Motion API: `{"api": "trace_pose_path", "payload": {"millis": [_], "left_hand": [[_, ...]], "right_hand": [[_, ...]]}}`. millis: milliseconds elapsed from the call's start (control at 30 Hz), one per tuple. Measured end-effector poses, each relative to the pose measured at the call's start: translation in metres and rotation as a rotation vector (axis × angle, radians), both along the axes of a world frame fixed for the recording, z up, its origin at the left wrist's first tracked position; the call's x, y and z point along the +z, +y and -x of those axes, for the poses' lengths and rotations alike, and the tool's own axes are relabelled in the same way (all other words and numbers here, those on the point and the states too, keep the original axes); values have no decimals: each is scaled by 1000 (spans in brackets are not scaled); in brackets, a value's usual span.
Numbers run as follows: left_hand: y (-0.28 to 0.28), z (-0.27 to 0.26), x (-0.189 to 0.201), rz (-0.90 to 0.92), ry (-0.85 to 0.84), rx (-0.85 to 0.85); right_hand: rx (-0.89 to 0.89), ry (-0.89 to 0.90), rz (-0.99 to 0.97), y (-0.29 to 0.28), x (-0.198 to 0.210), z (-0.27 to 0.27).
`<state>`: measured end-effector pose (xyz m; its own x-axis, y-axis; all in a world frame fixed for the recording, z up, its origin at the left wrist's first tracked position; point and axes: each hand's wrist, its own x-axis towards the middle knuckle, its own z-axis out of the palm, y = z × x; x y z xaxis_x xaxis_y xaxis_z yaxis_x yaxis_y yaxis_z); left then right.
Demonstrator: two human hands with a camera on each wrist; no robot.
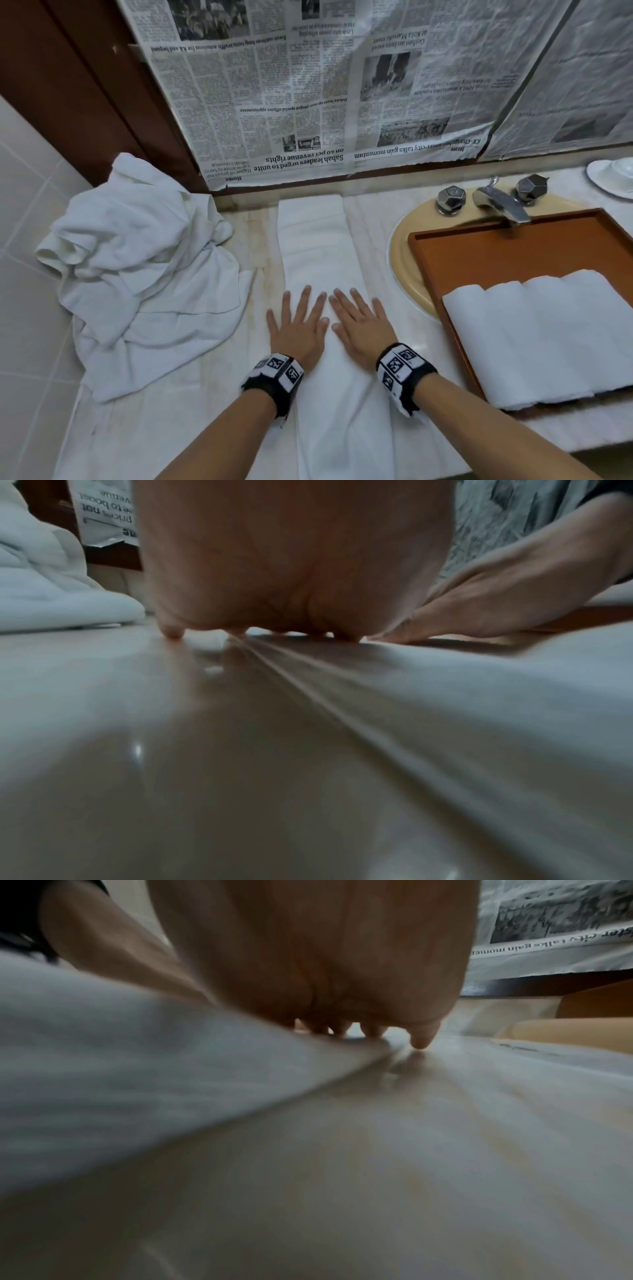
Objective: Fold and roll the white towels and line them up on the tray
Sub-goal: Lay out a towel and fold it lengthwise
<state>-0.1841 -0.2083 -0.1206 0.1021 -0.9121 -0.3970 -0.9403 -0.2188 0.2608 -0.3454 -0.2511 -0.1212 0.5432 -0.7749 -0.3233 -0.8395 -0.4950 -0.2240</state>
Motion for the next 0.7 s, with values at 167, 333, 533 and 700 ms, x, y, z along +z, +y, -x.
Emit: {"api": "trace_pose_path", "payload": {"millis": [167,333,533,700], "left_hand": [[-23,-23,-1,-14,-26,74],[-54,-35,-1,-8,-9,152],[-94,-41,5,46,-63,102],[-112,-38,-2,58,-53,24]], "right_hand": [[-94,62,-44,-42,-2,-1],[-195,31,-38,-73,-2,-13],[-265,13,-71,-124,9,-34],[-36,10,-22,-135,3,-58]]}}
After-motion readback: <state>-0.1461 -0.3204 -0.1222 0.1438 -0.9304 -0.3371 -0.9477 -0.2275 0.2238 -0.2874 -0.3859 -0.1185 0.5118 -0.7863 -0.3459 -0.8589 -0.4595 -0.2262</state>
